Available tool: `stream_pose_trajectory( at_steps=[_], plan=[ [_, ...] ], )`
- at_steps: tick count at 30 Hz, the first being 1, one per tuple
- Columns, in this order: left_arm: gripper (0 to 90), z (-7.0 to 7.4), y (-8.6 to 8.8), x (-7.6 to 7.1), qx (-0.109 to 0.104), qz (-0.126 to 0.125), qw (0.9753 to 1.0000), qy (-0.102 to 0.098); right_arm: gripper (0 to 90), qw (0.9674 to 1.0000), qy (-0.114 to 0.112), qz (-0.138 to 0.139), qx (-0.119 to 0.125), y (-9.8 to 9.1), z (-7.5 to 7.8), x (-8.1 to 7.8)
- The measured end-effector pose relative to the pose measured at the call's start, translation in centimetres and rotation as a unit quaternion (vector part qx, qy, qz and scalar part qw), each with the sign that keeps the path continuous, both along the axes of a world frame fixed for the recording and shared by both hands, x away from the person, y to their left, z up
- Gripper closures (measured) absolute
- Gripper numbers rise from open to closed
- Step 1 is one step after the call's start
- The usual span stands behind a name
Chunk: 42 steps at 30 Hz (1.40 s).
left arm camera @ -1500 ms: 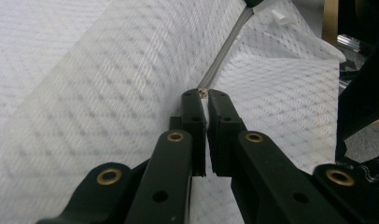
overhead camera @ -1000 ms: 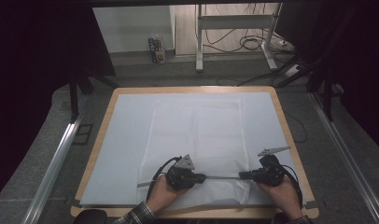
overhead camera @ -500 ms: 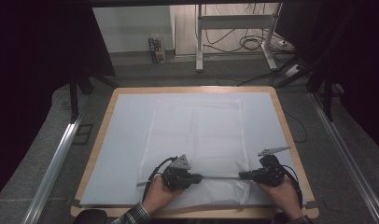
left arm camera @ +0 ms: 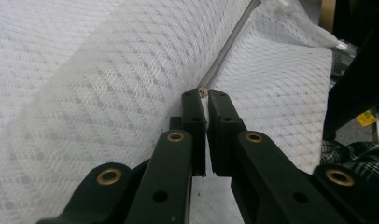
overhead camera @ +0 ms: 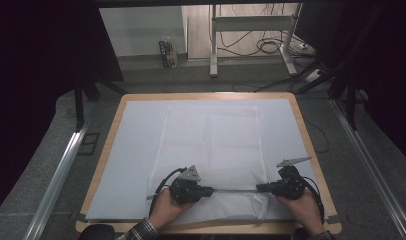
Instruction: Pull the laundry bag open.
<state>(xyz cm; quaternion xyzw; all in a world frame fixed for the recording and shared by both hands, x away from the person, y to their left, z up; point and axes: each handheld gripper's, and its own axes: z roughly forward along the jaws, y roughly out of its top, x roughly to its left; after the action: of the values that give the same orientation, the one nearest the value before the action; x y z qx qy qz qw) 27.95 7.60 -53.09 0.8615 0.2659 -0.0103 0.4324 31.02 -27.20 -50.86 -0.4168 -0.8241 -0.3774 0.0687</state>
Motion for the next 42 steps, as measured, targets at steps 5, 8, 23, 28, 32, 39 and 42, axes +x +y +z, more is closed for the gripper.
stream_pose_trajectory(
  at_steps=[5,8,23,28,32,39,42],
  plan=[
    [87.1,0.0,0.6,0.0,-0.004,0.008,1.0000,0.003,86.5,1.0000,0.000,-0.003,-0.005,-0.2,0.0,0.1],
    [87.0,0.0,0.8,-0.1,-0.005,0.010,0.9999,0.002,86.5,1.0000,-0.001,-0.003,-0.005,-0.2,0.0,0.1],
    [87.0,0.4,2.8,-0.7,0.011,0.027,0.9995,-0.006,86.4,1.0000,-0.003,-0.005,-0.007,-0.3,0.0,0.0],
    [87.0,0.4,3.5,-1.2,0.017,0.034,0.9993,-0.004,86.4,1.0000,-0.002,-0.004,-0.007,-0.4,0.0,0.0],
    [86.9,0.4,4.2,-1.3,0.016,0.039,0.9991,-0.001,86.4,1.0000,-0.002,-0.004,-0.007,-0.3,0.0,0.0],
    [87.0,0.3,5.8,-1.8,0.017,0.050,0.9986,0.006,86.4,1.0000,-0.001,-0.002,-0.006,-0.3,0.0,0.0],
    [87.0,0.3,6.3,-2.0,0.019,0.053,0.9984,0.008,86.4,1.0000,-0.001,-0.002,-0.007,-0.3,0.0,0.0]
  ],
)
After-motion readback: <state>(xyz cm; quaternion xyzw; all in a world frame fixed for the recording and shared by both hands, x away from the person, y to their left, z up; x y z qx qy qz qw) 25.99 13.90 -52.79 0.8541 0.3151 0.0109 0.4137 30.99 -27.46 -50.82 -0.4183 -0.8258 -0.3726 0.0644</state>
